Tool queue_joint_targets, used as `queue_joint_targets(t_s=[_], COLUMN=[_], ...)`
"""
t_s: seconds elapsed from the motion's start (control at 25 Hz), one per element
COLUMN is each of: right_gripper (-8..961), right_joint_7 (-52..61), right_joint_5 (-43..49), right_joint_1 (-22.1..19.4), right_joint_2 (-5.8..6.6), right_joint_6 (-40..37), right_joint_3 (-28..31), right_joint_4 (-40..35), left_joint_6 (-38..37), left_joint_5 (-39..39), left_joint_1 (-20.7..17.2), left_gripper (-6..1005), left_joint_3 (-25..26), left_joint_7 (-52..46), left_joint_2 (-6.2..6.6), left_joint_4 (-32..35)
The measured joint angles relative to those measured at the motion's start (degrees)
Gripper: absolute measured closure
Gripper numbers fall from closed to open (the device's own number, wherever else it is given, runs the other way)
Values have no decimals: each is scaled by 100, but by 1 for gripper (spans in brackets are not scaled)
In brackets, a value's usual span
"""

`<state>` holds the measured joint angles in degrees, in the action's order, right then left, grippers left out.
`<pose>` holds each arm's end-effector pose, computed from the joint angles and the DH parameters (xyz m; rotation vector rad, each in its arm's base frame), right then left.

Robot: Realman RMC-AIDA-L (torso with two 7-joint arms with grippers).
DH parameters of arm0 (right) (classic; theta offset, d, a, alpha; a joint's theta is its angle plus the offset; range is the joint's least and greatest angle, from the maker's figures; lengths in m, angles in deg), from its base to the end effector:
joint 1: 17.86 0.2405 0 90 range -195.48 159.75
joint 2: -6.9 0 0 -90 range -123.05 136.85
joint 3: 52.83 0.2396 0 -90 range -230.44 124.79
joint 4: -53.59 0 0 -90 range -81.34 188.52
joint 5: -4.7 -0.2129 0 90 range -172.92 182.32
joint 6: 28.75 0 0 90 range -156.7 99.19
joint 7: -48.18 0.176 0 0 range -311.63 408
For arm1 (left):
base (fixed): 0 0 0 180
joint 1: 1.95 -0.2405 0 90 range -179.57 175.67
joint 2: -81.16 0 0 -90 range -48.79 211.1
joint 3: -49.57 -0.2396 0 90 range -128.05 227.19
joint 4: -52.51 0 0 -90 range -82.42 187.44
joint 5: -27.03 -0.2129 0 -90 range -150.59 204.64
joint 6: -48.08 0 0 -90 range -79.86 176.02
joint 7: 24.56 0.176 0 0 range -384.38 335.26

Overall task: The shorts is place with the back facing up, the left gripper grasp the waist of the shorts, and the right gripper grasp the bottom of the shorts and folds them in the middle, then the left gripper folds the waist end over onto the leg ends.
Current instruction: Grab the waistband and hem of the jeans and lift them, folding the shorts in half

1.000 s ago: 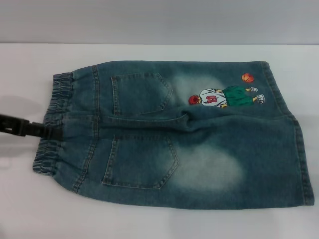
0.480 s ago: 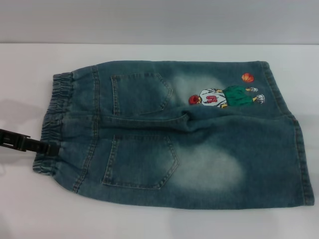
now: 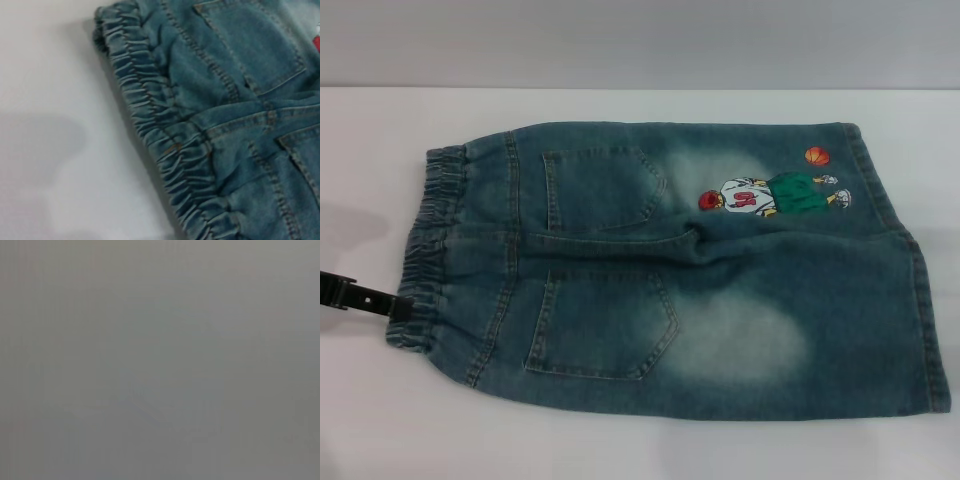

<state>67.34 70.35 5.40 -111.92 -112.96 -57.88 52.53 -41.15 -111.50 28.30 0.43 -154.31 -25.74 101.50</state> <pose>0.3395 0.3262 0.0689 -1.2888 0.4801 0.8638 -0.3200 0.3414 0.0640 -2.3954 -1.4977 0.1221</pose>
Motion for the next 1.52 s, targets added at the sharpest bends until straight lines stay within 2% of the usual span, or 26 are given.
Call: queue_joint_targets(t_s=[0.2,0.36,1.52], right_gripper=[322,322,322], right_joint_7=[0,1,0], right_joint_5=[0,0,0], right_joint_1=[3,10,-17], right_joint_2=[0,0,0], right_joint_6=[-27,-37,-44], right_joint_3=[67,120,127], right_joint_4=[1,1,1], left_joint_6=[-3,38,-20], left_joint_5=[-56,-354,-450], left_joint_1=[8,53,60], left_gripper=[157,156,157], left_joint_3=[2,1,-103], left_joint_7=[-19,-197,-177], left_joint_2=[1,-64,-184], left_joint_4=[18,24,-18])
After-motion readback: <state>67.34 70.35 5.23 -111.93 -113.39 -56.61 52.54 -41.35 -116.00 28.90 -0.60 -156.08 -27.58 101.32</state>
